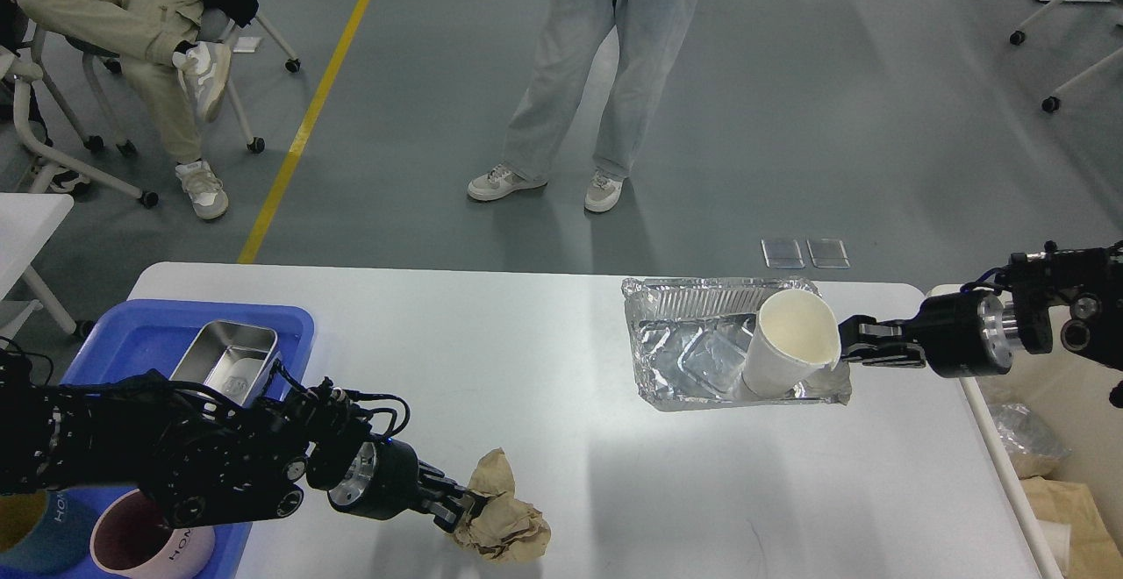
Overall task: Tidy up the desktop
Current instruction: 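Lower the left gripper to the crumpled paper towel and grasp it, then lift the paper towel and place it into the foil tray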
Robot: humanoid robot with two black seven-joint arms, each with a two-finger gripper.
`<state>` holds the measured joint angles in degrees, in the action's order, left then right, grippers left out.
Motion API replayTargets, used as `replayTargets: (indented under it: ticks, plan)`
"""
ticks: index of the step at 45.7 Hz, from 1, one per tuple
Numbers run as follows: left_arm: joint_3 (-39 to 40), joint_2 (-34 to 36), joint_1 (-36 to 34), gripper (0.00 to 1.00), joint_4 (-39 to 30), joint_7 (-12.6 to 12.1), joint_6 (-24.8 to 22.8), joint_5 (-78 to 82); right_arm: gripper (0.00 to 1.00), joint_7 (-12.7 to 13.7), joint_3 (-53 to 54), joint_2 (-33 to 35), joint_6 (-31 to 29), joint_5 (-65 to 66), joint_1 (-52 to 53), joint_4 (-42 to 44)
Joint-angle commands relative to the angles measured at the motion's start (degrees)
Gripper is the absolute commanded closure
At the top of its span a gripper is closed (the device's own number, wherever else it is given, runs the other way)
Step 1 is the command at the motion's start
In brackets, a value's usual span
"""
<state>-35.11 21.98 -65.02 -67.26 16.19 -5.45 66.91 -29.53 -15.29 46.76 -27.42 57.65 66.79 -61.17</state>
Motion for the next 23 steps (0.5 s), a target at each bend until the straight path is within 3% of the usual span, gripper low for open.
replayTargets:
  ticks: [1,15,23]
  plan:
    - [0.39,4.38,-4.67,1.00,-4.27,1.82,-0.62,-0.11,1.00,-0.01,0.00,0.09,-0.01,0.00,0.00,0.00]
    - [1.00,18.88,-20.49,1.00,-14.65,4.37,-5.62,-0.81,1.00,-0.01,0.09,-0.26,-0.01,0.00,0.18,0.00]
    - [2.76,23.20,-30.15,1.00,-17.12,5.87,-8.09,-3.35,1.00,-0.01,0.09,-0.44,-0.01,-0.08,0.53,-0.09]
